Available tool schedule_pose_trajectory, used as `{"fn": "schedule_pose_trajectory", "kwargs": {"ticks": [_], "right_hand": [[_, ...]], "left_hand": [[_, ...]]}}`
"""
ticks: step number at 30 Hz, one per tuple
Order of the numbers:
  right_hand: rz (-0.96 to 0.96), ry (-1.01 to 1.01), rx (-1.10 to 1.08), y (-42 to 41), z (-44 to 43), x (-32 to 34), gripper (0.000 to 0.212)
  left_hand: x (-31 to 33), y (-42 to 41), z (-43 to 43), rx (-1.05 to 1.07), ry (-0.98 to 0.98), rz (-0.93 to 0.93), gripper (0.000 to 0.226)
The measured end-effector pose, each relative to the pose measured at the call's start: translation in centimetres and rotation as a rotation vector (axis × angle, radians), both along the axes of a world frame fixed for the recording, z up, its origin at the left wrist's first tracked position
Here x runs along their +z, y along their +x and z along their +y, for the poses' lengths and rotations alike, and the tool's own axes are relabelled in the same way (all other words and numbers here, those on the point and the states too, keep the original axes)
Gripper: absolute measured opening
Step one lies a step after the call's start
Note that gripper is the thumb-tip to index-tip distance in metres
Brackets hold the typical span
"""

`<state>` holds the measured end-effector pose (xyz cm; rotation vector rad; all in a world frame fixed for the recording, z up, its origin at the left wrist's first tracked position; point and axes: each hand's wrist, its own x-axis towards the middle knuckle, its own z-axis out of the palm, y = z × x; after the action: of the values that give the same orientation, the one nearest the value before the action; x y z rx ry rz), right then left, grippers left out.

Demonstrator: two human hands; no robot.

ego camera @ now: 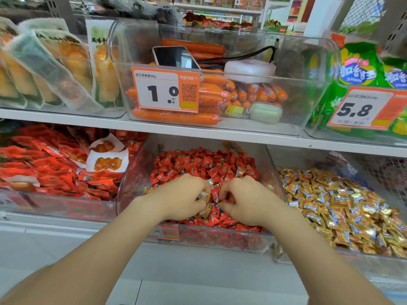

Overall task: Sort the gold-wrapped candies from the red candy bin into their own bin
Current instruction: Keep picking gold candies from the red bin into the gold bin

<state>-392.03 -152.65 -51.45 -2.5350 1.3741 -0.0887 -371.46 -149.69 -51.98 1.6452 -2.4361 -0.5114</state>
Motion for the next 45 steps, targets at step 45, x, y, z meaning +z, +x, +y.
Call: {"fn": "schedule_pose_trajectory", "kwargs": {"ticks": [45], "right_hand": [[-0.315, 0.070, -0.129, -0.1, -0.8, 1.0, 0.044]], "left_hand": [[0.0, 2.0, -1.0, 0.144, 0.137, 0.057, 0.038]]}}
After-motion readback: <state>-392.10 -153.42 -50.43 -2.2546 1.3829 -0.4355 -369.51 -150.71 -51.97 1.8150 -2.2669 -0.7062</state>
